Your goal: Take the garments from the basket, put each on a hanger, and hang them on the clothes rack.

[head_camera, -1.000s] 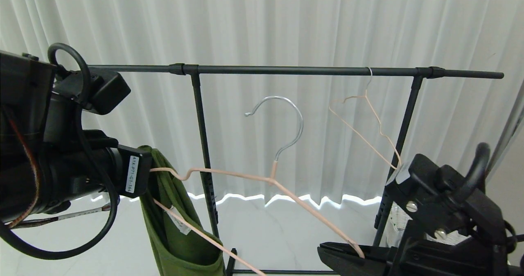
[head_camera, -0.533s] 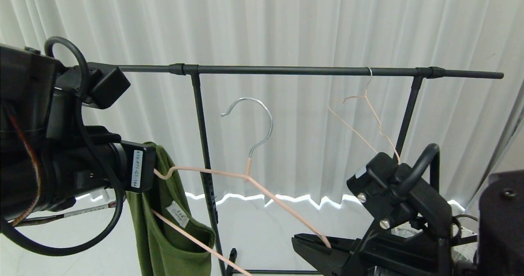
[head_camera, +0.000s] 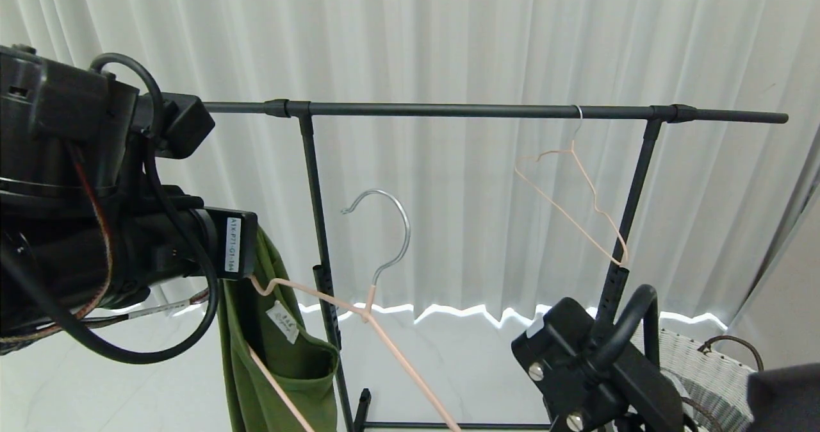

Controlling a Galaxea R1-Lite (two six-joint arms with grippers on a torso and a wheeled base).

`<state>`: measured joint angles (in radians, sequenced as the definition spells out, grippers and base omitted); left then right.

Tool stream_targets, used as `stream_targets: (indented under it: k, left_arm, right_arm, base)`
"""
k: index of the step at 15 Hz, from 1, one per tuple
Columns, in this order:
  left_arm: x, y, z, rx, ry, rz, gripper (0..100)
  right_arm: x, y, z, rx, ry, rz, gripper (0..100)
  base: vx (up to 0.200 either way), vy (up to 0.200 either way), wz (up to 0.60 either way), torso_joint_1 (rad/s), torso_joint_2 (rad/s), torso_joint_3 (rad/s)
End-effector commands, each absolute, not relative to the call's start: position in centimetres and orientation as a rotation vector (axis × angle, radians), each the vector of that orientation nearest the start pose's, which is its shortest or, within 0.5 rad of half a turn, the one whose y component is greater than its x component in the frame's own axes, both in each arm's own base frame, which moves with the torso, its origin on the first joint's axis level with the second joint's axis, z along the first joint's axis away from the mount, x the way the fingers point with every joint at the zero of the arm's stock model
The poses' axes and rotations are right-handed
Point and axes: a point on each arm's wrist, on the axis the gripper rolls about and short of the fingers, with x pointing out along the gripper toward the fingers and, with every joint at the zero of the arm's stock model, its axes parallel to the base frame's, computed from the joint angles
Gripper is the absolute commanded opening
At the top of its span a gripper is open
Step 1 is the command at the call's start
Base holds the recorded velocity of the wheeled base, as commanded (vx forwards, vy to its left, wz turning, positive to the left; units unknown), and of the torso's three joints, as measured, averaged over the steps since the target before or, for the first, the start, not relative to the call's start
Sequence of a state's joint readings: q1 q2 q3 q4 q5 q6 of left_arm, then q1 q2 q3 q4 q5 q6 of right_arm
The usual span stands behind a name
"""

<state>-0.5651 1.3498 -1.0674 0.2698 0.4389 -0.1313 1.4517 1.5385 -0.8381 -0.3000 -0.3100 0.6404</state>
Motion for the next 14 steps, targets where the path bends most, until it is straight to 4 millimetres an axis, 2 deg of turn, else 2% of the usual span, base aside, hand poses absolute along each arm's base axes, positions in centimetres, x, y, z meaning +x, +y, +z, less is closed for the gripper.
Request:
stream_targets:
  k: [1,6,10,14]
  left_arm:
    - [18.1,-10.4,26.3,0.138,0.496,-0.091,0]
    - [18.1,-10.3,26.0,0.115,0.506,-0.08,0]
    - [18.2,-9.9,26.3,0.106,0.494,-0.059,0]
    - [18.0,-10.2,26.1,0.117,0.499,-0.069,0]
  right_arm:
    - [4.3,26.9,20.0,0.244,0.61,0.962,0]
    - [6.9,26.2,20.5,0.282,0.578,0.872,0]
    - [7.3,25.2,20.8,0.281,0.578,0.849,0]
    - [7.4,25.3,20.7,0.28,0.568,0.823,0]
  base:
    - [0.0,0.0,0.0,0.0,0.0,0.0]
    - [0.0,0.0,0.0,0.0,0.0,0.0]
    - [0.0,0.0,0.0,0.0,0.0,0.0]
    - [0.0,0.0,0.0,0.0,0.0,0.0]
